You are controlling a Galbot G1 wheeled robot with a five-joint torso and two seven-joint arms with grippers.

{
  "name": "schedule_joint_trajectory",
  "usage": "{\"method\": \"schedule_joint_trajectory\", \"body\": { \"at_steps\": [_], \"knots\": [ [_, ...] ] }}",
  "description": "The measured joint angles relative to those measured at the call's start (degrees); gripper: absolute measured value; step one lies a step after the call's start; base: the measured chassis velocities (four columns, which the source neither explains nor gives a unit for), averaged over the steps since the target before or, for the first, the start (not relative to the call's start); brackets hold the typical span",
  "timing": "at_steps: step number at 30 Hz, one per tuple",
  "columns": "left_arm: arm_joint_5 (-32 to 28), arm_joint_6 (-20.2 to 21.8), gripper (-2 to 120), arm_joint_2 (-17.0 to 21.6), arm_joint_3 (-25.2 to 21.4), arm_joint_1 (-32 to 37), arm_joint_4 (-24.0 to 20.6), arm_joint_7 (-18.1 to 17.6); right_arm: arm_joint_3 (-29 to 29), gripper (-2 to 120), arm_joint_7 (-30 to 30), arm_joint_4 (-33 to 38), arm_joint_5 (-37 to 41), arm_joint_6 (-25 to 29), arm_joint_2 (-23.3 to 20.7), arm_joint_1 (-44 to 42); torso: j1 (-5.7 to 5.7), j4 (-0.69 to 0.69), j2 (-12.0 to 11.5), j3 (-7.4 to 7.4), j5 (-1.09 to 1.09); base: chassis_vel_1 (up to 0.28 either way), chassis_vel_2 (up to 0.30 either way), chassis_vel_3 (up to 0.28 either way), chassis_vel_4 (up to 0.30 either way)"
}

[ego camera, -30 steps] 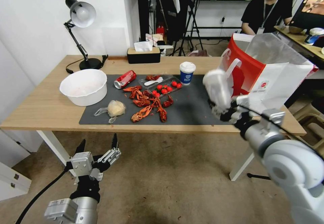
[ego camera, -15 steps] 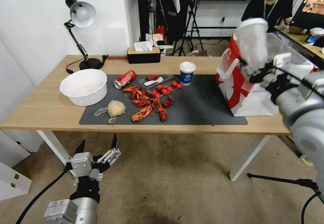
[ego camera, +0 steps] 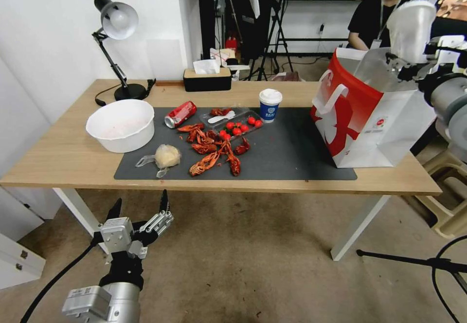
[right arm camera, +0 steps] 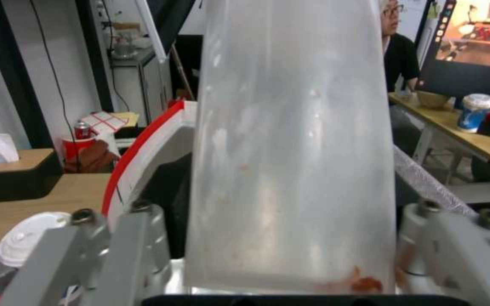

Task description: Pick up the trash from the table and place it into the takeout bag.

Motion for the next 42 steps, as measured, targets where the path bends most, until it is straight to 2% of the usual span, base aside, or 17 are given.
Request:
{"method": "schedule_joint_trajectory", "body": {
  "at_steps": [4,6,10,16,42],
  "knots": [
    [0.05,-0.26,100,0.01,-0.08,-0.01,0.01,0.0,-0.33,78,0.52,-0.35,0.58,-0.04,0.43,0.26,0.0,0.01,0.0,0.0,0.0,0.0,0.0,0.0,0.0],
    [0.04,-0.44,100,0.03,-0.18,-0.05,0.0,-0.02,-0.33,80,0.53,-0.35,0.58,-0.04,0.47,0.21,0.0,0.01,0.0,0.0,-0.01,0.0,0.0,0.0,0.0],
    [0.01,-0.61,100,0.32,-0.3,-0.05,0.0,-0.11,-0.43,96,0.88,-0.3,0.6,-0.04,0.67,-0.14,0.0,0.0,0.0,0.0,-0.01,0.0,0.0,0.0,0.0],
    [0.17,-0.26,100,-0.02,0.19,-0.64,0.0,0.02,-0.53,100,1.3,-0.32,0.63,-0.05,0.8,-0.05,0.0,0.0,0.01,0.0,-0.01,0.0,0.0,0.0,0.0],
    [0.91,-0.93,100,-0.35,0.21,1.44,0.0,0.21,0.82,100,0.24,3.06,0.73,0.44,0.57,-2.28,0.0,0.01,0.01,-0.01,-0.01,0.0,0.0,0.0,0.0]
  ]
}}
